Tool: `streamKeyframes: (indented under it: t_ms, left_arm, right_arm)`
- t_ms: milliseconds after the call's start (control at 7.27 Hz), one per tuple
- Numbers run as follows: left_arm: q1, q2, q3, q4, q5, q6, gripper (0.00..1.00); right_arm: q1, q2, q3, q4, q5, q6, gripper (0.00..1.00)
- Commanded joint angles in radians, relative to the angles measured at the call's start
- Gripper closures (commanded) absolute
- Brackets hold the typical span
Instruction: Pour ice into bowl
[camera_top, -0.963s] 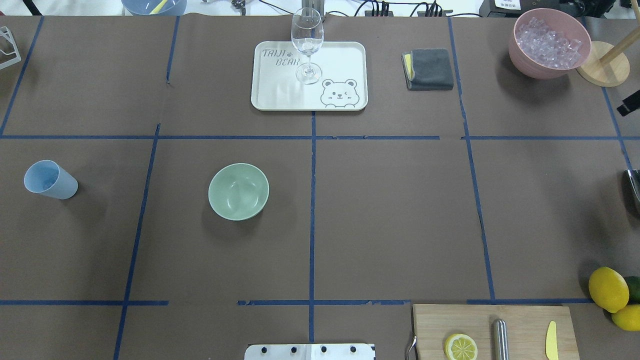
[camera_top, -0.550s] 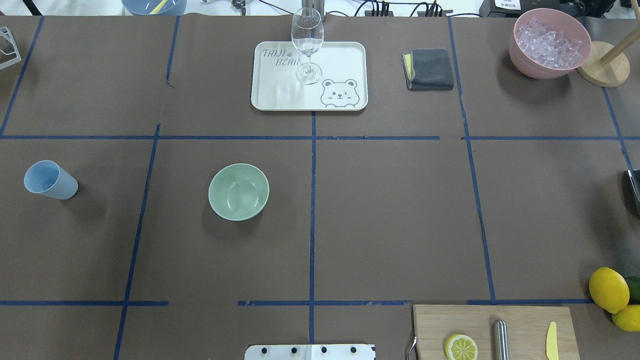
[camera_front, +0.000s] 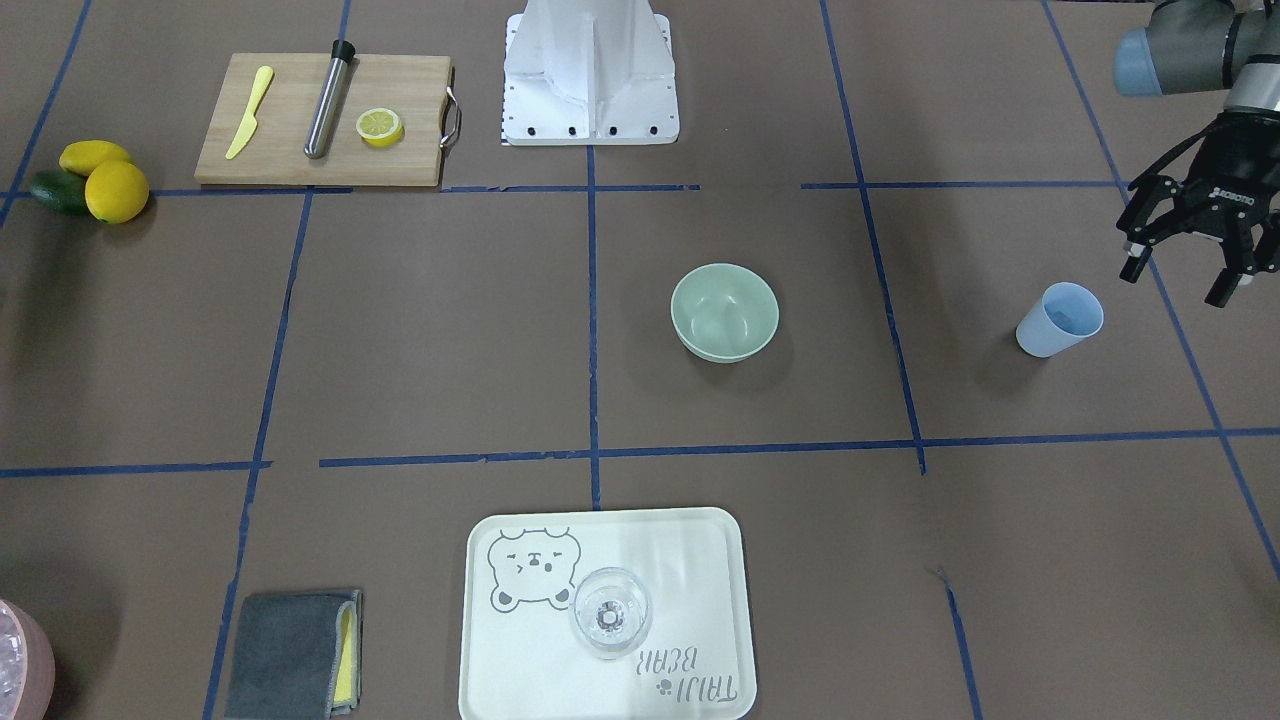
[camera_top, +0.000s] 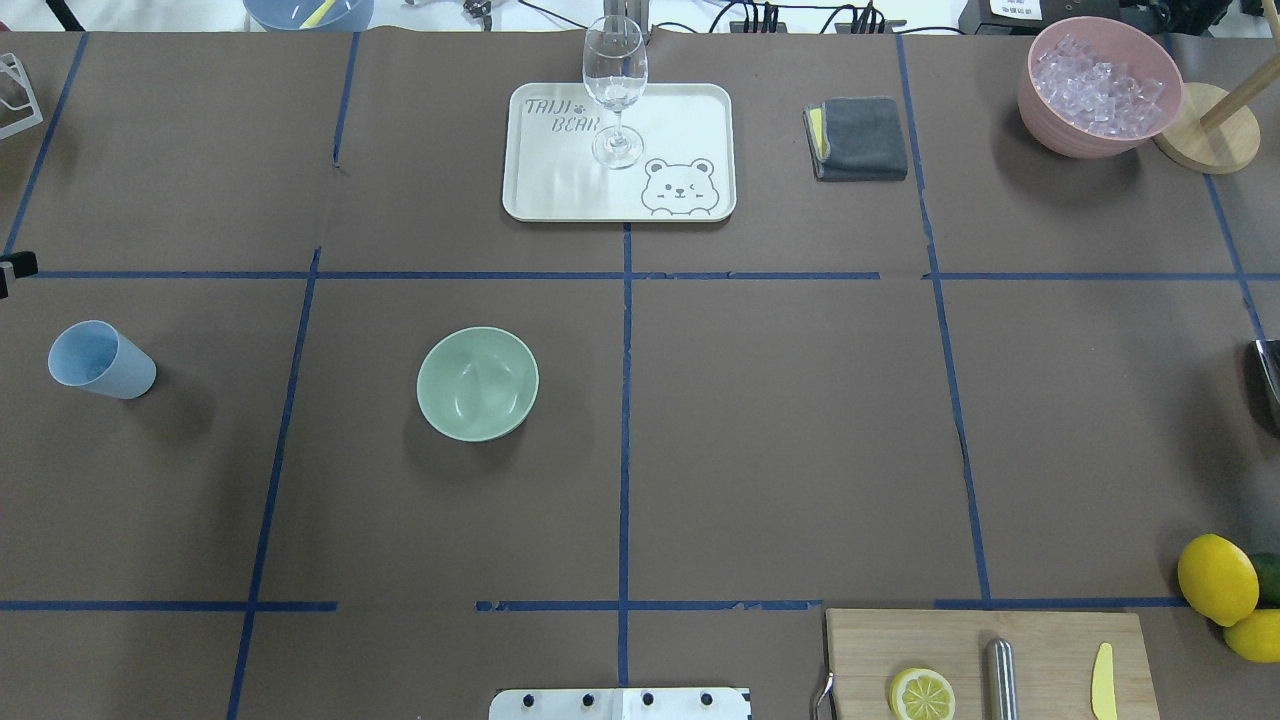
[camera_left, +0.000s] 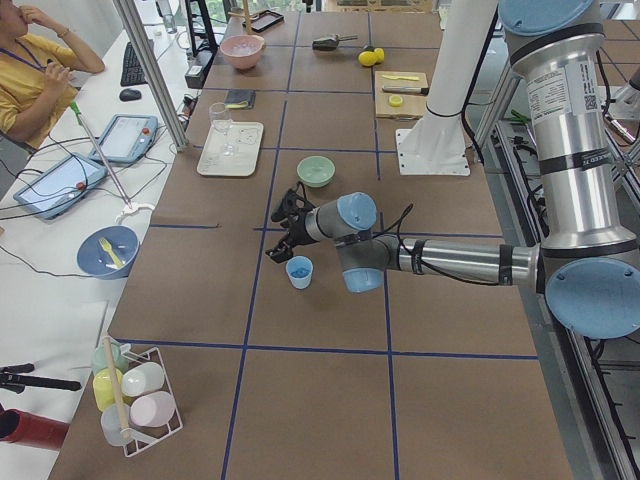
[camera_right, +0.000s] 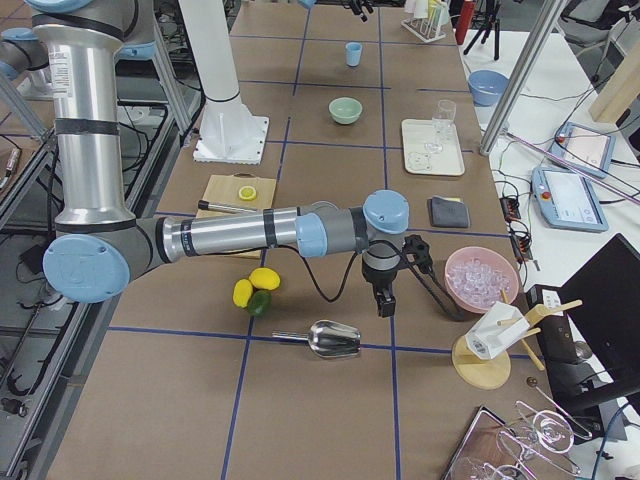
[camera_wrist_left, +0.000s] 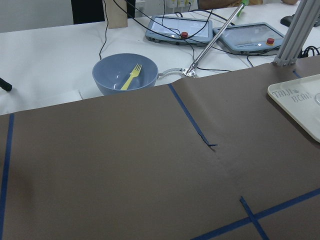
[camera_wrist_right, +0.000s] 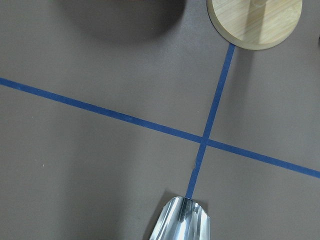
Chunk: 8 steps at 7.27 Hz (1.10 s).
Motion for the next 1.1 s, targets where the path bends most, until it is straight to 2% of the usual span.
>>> streamKeyframes:
  t_ms: [0, 138, 413, 688, 963]
  left_arm:
    - [0.08, 0.114, -0.028, -0.003, 0.119, -0.076, 0.0]
    - [0.134, 0.119, -0.027, -0.003, 0.145, -0.155, 0.0]
    - [0.314, 0.126, -0.025, -0.003, 0.351, -0.292, 0.0]
    - [0.404, 0.126, -0.006, 0.0, 0.45, -0.3, 0.0]
    - [0.446, 0.126, 0.031, 0.0, 0.493, -0.3, 0.0]
  right_arm:
    - [0.0, 0.007, -0.001, 0.0, -0.001, -0.001, 0.0]
    - [0.0, 0.004, -0.001, 0.0, -0.001, -0.001, 0.0]
    - [0.0, -0.001, 0.002, 0.0, -0.001, -0.003, 0.0]
    - [0.002, -0.005, 0.003, 0.0, -0.001, -0.003, 0.0]
    - [0.002, -0.013, 0.008, 0.0, -0.001, -0.003, 0.0]
